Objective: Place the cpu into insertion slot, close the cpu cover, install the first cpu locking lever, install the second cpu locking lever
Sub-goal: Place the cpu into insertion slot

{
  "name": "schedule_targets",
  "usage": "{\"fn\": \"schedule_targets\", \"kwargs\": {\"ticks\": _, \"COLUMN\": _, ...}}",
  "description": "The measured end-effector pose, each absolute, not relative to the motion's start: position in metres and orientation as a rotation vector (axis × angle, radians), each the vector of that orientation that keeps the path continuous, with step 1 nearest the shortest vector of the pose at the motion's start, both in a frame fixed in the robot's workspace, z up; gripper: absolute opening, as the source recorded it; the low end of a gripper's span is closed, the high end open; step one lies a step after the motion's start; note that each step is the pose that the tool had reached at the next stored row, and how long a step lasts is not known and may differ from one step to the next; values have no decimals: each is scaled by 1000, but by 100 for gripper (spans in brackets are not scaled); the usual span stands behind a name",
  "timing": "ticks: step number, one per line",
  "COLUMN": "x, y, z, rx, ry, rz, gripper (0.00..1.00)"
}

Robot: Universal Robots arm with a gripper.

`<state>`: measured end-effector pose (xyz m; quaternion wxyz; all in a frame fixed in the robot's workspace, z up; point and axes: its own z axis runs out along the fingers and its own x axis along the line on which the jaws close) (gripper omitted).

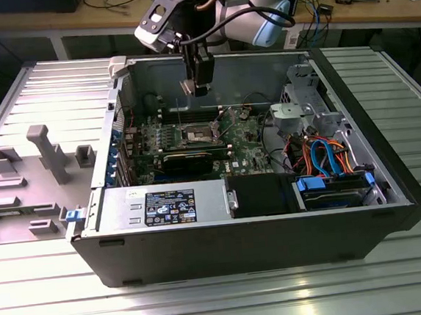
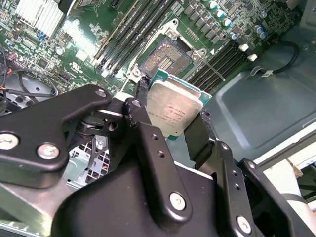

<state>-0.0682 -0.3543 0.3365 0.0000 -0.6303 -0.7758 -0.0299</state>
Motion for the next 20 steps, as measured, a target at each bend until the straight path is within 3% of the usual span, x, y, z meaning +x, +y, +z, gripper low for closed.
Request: {"fn": "schedule_targets", "kwargs": {"ticks": 20, "x": -69, "y": -354, "z": 336, "rx": -2084, "ry": -2352, "rz": -94, "gripper": 54}}
